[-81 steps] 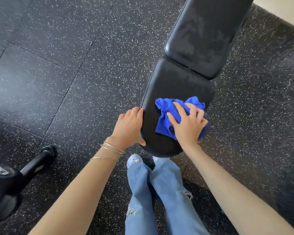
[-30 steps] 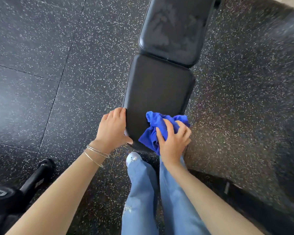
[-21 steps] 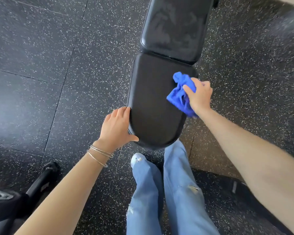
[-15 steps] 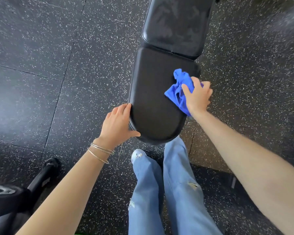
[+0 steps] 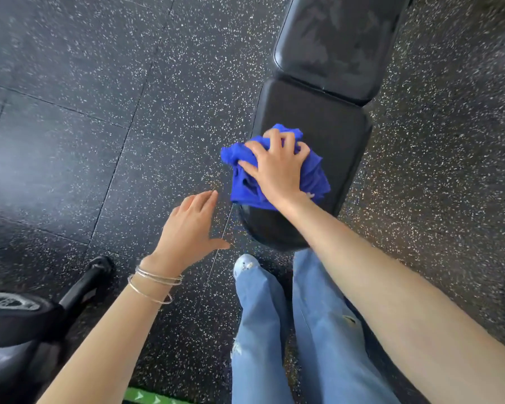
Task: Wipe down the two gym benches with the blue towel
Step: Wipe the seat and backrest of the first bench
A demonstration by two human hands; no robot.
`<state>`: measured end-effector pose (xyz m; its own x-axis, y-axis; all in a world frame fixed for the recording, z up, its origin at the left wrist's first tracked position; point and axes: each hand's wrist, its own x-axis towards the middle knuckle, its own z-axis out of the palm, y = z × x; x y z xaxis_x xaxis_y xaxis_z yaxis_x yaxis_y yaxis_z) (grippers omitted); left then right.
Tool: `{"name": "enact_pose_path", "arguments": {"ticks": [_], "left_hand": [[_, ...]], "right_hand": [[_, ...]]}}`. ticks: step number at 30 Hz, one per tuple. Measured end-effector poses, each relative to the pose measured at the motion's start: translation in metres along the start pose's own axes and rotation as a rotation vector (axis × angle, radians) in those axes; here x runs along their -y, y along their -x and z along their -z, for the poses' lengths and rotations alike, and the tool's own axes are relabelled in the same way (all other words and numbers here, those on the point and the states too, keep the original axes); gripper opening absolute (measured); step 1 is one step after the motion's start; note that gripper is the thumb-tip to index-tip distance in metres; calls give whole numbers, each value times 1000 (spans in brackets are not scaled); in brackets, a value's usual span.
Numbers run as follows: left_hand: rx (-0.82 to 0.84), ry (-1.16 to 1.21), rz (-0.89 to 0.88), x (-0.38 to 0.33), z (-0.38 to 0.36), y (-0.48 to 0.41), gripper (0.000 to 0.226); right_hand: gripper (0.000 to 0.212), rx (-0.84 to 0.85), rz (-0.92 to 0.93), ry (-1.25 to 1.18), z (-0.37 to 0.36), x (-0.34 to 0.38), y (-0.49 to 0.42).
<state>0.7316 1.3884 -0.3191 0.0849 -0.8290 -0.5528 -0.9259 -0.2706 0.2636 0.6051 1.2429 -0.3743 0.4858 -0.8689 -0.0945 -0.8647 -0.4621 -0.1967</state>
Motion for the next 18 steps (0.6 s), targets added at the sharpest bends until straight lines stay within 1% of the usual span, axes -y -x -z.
{"name": "enact_pose_path", "arguments": {"ticks": [2, 4, 6, 10, 13, 15, 18], "left_hand": [[-4, 15, -7, -4, 0, -2, 106], [-24, 37, -18, -11, 1, -6, 103], [-55, 52, -36, -20, 4, -13, 97], [-101, 103, -31, -41, 8, -32, 91], [-105, 156, 8, -58, 9, -49, 91], [-107, 184, 41, -68, 10, -60, 92], [-93, 193, 101, -80, 11, -74, 94]], "right_hand": [[36, 130, -22, 41, 6, -7, -47], [38, 155, -84, 30, 11, -25, -78], [39, 131, -170, 18, 14, -51, -81], [42, -9, -329, 17, 17, -100, -16], [46, -112, -422, -93, 16, -109, 47], [43, -112, -420, -149, 14, -110, 63], [36, -74, -354, -171, 12, -126, 38]]}}
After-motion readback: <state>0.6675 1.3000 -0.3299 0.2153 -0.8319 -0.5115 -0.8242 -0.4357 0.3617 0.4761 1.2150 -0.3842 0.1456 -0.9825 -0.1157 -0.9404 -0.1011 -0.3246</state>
